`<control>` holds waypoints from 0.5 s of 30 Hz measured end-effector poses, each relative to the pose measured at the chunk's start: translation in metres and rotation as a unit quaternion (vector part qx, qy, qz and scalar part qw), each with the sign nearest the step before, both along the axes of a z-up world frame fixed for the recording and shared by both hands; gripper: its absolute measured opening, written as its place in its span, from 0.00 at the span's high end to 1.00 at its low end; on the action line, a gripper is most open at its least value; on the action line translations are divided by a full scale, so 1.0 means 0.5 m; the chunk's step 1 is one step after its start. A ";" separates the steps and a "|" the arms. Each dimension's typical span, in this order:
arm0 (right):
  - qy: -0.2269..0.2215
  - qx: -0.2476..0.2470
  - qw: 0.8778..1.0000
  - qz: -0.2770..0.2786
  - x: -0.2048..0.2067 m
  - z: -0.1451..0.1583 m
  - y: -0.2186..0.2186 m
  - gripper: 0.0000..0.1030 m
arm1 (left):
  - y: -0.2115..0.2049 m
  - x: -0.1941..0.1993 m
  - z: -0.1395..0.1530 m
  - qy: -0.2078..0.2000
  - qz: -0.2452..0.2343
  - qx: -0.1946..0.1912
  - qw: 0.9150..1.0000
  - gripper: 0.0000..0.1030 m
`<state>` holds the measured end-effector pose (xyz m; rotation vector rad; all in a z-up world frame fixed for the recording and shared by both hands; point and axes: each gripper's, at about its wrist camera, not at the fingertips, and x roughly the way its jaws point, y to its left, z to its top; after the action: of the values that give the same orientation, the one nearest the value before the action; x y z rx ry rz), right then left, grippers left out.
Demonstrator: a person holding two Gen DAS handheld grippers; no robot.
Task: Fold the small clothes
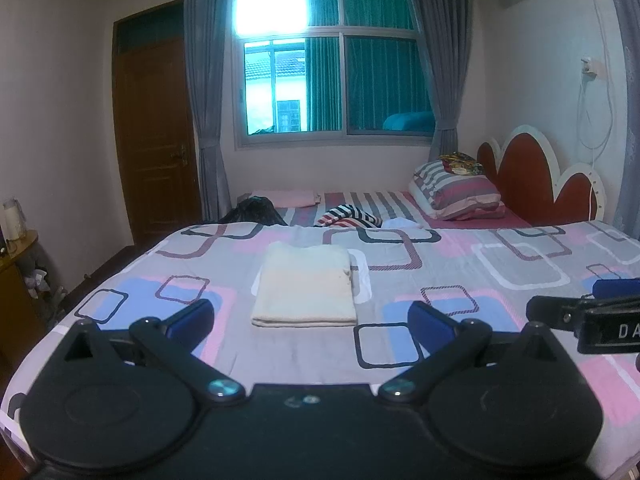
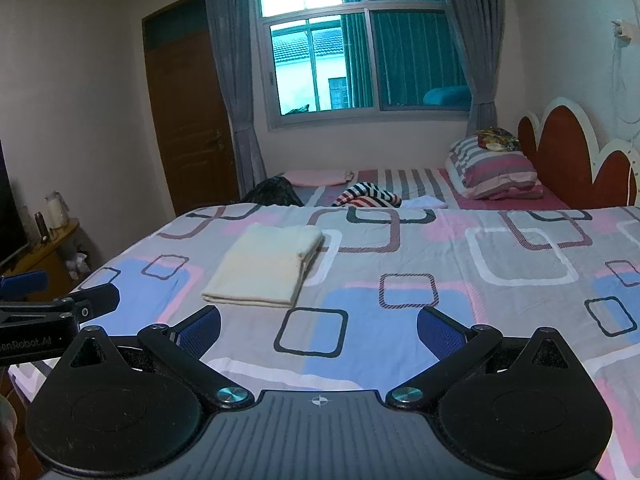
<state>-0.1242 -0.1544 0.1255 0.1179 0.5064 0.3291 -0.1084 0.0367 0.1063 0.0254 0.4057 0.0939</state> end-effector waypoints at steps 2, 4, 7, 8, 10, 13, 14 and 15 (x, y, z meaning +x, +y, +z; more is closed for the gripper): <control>0.000 0.000 1.000 0.000 0.002 0.000 -0.001 0.00 | -0.001 0.000 0.000 -0.001 0.000 0.000 1.000 0.01; 0.000 0.002 1.000 0.000 0.003 -0.001 -0.002 0.00 | -0.001 -0.001 0.000 0.000 -0.001 0.001 1.000 0.01; 0.001 0.000 1.000 -0.001 0.003 -0.001 -0.001 0.00 | -0.002 -0.002 0.000 0.001 -0.002 0.002 1.000 0.00; 0.001 0.001 1.000 0.000 0.005 -0.001 -0.003 0.00 | -0.003 -0.001 0.001 0.001 -0.003 0.002 1.000 0.01; 0.002 0.001 1.000 0.000 0.005 -0.003 -0.004 0.00 | -0.003 0.004 0.002 0.002 -0.003 0.005 1.000 0.00; 0.003 0.002 1.000 0.002 0.006 -0.005 -0.007 0.00 | -0.004 0.007 0.004 0.002 -0.005 0.004 1.000 0.00; 0.002 0.002 1.000 0.001 0.007 -0.005 -0.007 0.00 | -0.007 0.008 0.004 0.002 -0.005 0.004 1.000 0.01; 0.002 0.002 1.000 0.000 0.007 -0.005 -0.007 0.00 | -0.009 0.010 0.003 0.002 -0.005 0.003 1.000 0.00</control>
<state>-0.1208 -0.1579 0.1230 0.1225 0.5108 0.3305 -0.1032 0.0321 0.1077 0.0341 0.4100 0.0862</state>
